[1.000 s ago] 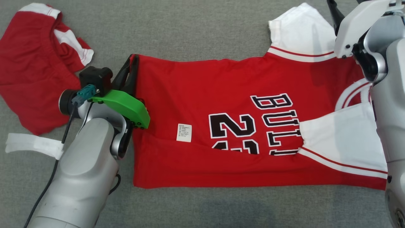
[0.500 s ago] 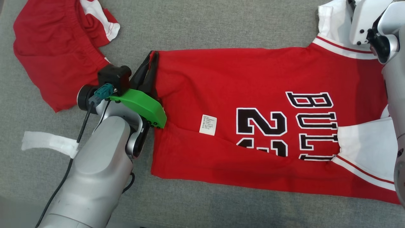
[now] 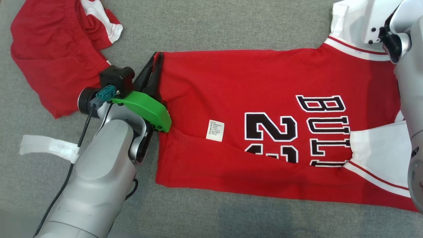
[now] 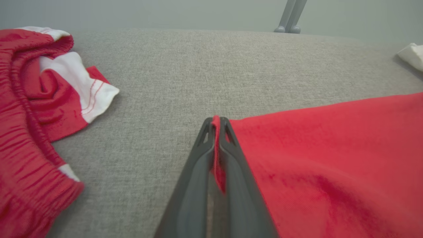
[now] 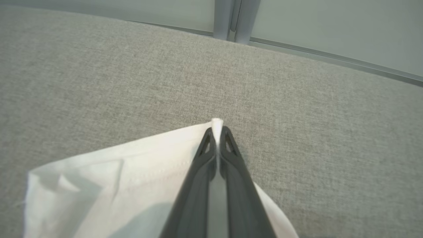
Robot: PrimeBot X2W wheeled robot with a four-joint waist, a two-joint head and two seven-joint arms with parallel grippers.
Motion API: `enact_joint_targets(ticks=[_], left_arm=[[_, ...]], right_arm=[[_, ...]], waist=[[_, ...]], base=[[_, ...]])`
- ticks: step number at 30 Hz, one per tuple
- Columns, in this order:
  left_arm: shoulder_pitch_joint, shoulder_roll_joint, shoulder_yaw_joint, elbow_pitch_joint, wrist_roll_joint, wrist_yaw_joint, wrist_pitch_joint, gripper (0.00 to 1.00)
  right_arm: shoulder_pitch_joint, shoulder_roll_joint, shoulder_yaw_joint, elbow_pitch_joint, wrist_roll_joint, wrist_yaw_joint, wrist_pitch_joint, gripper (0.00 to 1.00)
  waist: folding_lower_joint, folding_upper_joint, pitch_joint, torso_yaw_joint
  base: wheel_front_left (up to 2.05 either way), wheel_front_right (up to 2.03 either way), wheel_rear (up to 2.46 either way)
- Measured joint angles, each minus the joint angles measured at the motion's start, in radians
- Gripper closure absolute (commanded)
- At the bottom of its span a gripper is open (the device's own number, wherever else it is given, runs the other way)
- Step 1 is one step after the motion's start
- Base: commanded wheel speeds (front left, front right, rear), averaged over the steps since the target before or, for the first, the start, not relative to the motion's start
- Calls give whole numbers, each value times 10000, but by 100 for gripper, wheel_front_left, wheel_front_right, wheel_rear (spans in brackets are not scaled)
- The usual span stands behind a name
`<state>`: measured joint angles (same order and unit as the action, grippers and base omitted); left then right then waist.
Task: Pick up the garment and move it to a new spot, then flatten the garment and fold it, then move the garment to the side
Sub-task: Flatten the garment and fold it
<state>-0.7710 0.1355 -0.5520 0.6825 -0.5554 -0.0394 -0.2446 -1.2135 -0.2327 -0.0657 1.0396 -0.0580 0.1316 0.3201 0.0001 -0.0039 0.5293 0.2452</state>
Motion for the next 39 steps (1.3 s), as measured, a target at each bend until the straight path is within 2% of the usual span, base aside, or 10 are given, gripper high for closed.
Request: enact_joint_targets(ticks=[7, 12, 16, 18, 23, 27, 30, 34, 39], left_arm=[[20, 159, 75, 142, -151, -2, 13, 100], [174, 407, 190, 295, -309, -38, 105, 100], [559, 717, 226, 320, -426, -42, 203, 100], [930, 880, 253, 213, -541, -42, 238, 100], [1674, 1151, 222, -326, -610, 58, 324, 100], [2349, 1354, 138, -1007, -662, 230, 441, 100], [2855, 1567, 109, -1636, -677, 366, 552, 100], [3614, 1962, 163, -2550, -729, 640, 679, 100], [4637, 2301, 291, -3607, -872, 1068, 769, 100]], right_arm=[[17, 397, -61, 255, 136, 0, -988, 100], [261, 441, 420, 314, 819, -2, -1785, 100], [804, 382, 1223, -105, 1902, -2, -2468, 100], [1430, 337, 1816, -692, 2667, 0, -2757, 100], [3032, -35, 2514, -2290, 4067, -2, -3043, 100], [4823, -504, 2499, -3925, 4878, -2, -3045, 100], [6289, -606, 2123, -5271, 5168, -2, -2943, 100], [8142, -368, 1461, -7037, 5143, -4, -2640, 100], [9865, 385, 788, -8627, 4819, -8, -2142, 100]], waist=[[0, 0, -334, -267], [0, 0, -796, -556], [0, 0, -1351, -917], [0, 0, -1726, -1147], [0, 0, -2387, -1493], [0, 1, -2915, -1729], [-1, 0, -3249, -1903], [-1, 0, -3554, -2186], [-1, 1, -3767, -2512]], base=[[0, 0, 0], [0, 0, 0], [0, 0, 0], [0, 0, 0], [0, 0, 0], [0, 0, 0], [0, 0, 0], [0, 0, 0], [0, 0, 0]])
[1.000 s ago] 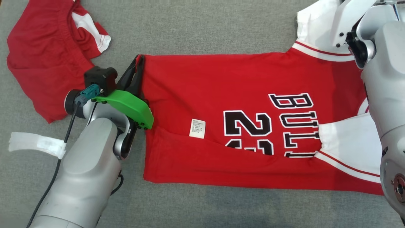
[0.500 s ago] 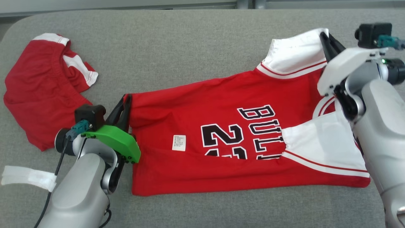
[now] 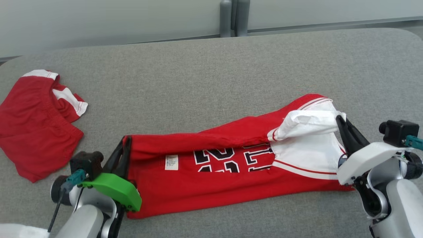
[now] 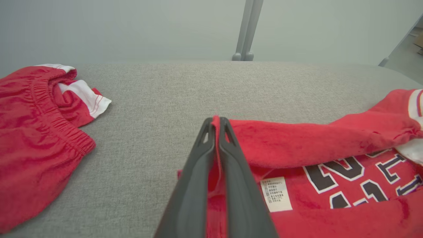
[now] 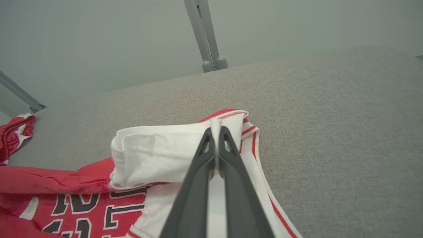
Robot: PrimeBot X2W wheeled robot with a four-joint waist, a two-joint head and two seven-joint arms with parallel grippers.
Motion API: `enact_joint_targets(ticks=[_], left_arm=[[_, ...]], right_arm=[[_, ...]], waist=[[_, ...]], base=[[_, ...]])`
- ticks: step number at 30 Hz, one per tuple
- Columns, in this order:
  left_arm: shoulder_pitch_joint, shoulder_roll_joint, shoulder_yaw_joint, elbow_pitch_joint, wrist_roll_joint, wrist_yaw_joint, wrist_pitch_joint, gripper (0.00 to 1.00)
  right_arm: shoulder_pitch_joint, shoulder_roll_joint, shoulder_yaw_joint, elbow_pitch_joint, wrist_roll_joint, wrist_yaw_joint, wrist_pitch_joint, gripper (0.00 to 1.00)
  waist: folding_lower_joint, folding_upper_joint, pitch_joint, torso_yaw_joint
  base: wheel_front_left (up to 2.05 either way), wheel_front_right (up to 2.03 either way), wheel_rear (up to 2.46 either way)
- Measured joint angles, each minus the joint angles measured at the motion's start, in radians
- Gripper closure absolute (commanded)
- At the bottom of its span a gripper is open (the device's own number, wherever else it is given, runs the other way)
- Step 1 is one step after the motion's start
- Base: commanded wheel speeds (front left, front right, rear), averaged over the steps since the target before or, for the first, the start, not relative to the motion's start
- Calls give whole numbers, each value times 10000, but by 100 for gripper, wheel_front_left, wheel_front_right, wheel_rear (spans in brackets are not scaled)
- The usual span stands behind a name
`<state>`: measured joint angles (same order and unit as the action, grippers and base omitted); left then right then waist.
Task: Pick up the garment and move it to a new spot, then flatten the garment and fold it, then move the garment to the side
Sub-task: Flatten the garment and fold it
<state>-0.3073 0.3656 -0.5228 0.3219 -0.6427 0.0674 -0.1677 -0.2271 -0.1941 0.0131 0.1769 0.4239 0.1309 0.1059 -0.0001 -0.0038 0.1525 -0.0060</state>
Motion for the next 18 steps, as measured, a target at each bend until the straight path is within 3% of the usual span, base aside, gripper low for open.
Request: enact_joint_targets(ticks=[5, 11, 12, 14, 15, 16, 17, 18], left_arm=[[911, 0, 65, -476, -311, 384, 33, 100], [1222, -148, 15, -261, -382, 470, -134, 100], [1247, -192, 6, -201, -414, 466, -174, 100], [1338, -311, 19, -96, -479, 456, -265, 100], [1385, -368, 27, -61, -537, 431, -291, 81], [1446, -395, 33, -46, -556, 420, -370, 54], [1527, -412, 48, -40, -583, 418, -399, 14], [1621, -420, 61, -35, -604, 416, -462, 0]], right_arm=[[793, 523, -522, -522, -320, -2, 176, 100], [914, 698, -629, 8, -610, -2, -155, 100], [913, 683, -581, 153, -696, -2, -284, 93], [913, 665, -476, 453, -721, -2, -545, 56], [918, 633, -385, 589, -803, -2, -654, 15], [938, 602, -324, 679, -895, -2, -805, 0], [977, 594, -313, 757, -920, -2, -934, 0], [1045, 596, -311, 840, -922, -2, -1034, 0]], waist=[[0, 0, -121, -150], [0, 0, -121, -151], [0, 0, -122, -153], [0, 0, -138, -156], [0, 0, -149, -154], [0, 0, -160, -150], [0, 0, -174, -146], [0, 0, -193, -142]], base=[[0, 0, 0], [0, 0, 0], [0, 0, 0], [0, 0, 0], [0, 0, 0], [0, 0, 0], [0, 0, 0], [0, 0, 0]])
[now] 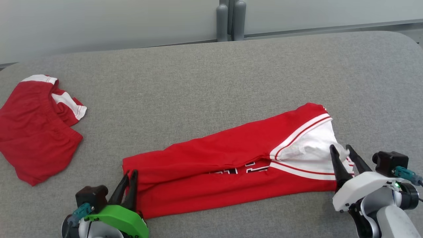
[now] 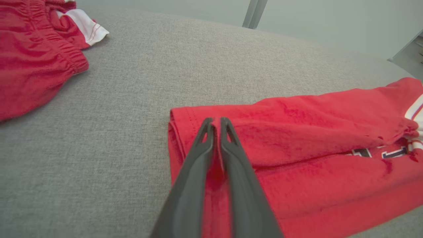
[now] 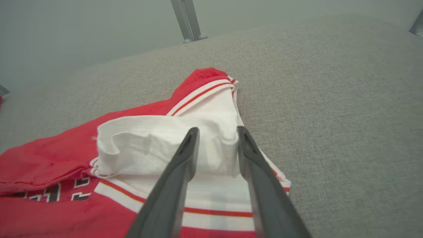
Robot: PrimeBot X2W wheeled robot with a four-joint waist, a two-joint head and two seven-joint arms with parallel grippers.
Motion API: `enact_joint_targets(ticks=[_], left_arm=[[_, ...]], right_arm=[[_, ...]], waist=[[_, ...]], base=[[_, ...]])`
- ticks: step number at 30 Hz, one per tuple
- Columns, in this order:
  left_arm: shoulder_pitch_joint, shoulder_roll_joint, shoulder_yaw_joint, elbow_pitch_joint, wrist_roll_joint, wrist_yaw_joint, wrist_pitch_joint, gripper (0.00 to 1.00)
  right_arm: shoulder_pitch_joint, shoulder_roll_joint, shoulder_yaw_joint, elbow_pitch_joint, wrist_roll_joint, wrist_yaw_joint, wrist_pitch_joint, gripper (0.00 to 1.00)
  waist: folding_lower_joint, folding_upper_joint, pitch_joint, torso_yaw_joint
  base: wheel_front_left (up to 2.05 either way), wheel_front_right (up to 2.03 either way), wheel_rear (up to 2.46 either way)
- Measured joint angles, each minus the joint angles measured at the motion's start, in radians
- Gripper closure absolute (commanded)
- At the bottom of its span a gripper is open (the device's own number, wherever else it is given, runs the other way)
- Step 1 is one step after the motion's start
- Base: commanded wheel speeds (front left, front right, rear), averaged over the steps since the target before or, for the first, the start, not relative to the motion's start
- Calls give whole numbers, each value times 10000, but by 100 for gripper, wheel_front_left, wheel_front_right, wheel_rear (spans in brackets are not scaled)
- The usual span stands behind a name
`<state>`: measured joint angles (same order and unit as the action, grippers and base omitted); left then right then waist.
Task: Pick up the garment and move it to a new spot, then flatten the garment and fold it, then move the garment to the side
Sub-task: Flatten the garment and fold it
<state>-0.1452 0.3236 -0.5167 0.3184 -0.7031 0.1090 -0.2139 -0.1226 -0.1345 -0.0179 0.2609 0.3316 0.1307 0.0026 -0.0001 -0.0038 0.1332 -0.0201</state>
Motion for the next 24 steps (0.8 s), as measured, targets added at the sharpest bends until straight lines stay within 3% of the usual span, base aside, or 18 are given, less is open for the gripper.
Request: enact_joint_targets(ticks=[9, 16, 24], left_arm=[[1139, -90, 449, -788, -295, 339, -311, 0], [1458, 73, 750, -1553, -67, 765, -412, 0], [1458, 132, 694, -1987, 169, 1068, -341, 0]], right_arm=[[964, 132, -767, -27, -295, 0, -587, 0], [1304, 284, -1507, -663, -805, 0, -468, 0], [1377, 393, -1620, -1137, -1043, 0, -31, 0]], waist=[[0, 0, -244, -17], [0, 0, -534, -33], [0, 0, -831, 10]], base=[[0, 0, 0], [0, 0, 0], [0, 0, 0]])
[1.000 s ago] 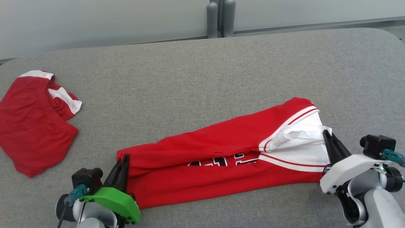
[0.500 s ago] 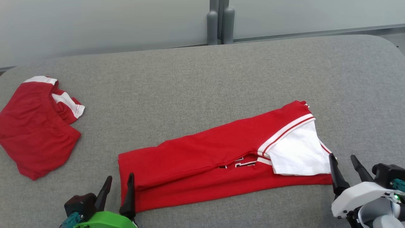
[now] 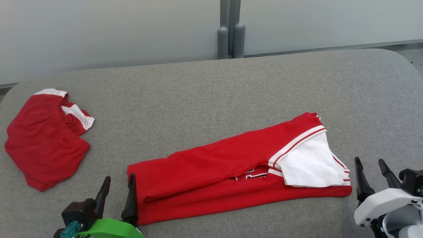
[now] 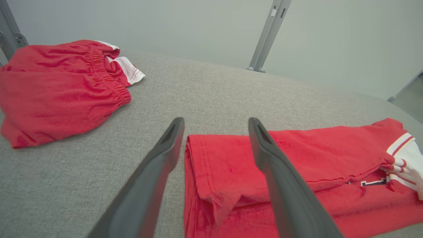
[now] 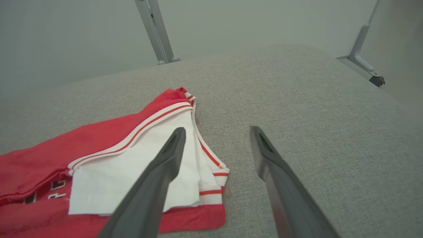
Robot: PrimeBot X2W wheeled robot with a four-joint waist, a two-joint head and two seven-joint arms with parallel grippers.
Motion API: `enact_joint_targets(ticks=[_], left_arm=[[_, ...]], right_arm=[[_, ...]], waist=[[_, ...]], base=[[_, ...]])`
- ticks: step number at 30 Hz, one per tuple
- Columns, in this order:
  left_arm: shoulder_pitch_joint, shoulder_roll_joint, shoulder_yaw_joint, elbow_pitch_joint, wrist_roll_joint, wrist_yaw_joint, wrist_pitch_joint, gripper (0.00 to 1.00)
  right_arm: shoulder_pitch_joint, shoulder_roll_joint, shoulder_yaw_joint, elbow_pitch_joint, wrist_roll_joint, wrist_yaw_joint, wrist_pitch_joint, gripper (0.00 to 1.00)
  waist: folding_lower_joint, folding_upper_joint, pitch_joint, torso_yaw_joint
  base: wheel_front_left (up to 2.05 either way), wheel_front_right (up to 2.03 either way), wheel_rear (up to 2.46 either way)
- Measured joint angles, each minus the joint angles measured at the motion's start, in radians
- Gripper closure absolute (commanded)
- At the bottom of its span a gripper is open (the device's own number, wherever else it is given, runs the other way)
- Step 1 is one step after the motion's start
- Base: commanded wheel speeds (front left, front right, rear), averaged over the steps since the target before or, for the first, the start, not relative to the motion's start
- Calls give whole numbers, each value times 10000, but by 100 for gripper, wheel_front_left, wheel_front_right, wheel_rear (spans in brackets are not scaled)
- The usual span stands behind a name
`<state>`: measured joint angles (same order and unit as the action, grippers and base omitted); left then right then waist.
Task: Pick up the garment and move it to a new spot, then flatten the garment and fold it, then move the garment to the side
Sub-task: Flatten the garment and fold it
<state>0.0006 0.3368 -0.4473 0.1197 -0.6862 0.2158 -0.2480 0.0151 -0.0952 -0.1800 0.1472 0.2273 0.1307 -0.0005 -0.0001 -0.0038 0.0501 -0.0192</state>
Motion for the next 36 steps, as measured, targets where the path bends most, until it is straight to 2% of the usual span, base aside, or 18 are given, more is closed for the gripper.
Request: enact_joint_targets(ticks=[8, 14, 24, 30, 36], left_arm=[[-12, -4, -13, -280, 21, 153, 17, 0], [-24, -17, -69, -430, 52, 224, 50, 0], [-110, -42, -94, -401, 54, 232, 50, 0], [-129, -40, -96, -376, 54, 230, 50, 0], [-139, -36, -102, -320, 52, 219, 46, 0]], right_arm=[[-254, -201, 405, -12, -119, 0, 464, 0], [-800, -525, 575, 600, -401, 0, 1141, 0], [-2022, -1156, 470, 2767, -330, 0, 2274, 0], [-2660, -1463, 456, 4326, 303, 0, 2826, 0], [-3089, -1703, 633, 5239, 709, 0, 2987, 0]], waist=[[0, 0, -131, 186], [0, 0, -158, 498], [0, 0, -12, 1276], [0, 0, 161, 1802], [0, 0, 271, 2039]], base=[[0, 0, 0], [0, 0, 0], [0, 0, 0], [0, 0, 0], [0, 0, 0]])
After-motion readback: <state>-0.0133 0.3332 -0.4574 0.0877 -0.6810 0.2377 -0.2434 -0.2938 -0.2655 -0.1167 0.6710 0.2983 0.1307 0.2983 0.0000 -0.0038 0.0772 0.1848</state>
